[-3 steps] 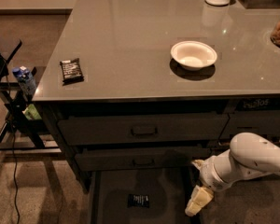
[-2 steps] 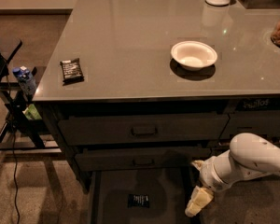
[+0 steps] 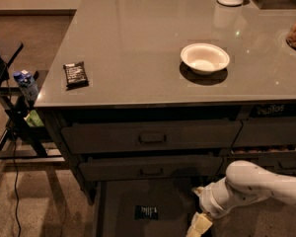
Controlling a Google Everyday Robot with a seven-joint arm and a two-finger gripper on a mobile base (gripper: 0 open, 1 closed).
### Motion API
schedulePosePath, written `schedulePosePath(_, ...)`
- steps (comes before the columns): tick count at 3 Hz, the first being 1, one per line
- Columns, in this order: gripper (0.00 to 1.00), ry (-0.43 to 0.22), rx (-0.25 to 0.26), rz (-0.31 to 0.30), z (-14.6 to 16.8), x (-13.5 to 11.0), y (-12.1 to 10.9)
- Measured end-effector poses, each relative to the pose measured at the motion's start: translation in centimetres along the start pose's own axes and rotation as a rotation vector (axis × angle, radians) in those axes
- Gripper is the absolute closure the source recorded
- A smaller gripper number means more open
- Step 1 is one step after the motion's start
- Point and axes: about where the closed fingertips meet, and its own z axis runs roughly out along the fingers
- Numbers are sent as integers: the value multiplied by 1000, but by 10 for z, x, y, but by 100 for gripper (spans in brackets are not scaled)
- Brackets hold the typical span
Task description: Pick rxbar blueberry from bottom drawer and place on counter
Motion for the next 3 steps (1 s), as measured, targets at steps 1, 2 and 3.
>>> schedulePosePath(1,0,-11,-26,-5,37,9,-2)
schedulePosePath(2,0,-11,-26,-5,37,9,-2)
schedulePosePath(3,0,-8,-17,-8,61,14,-7)
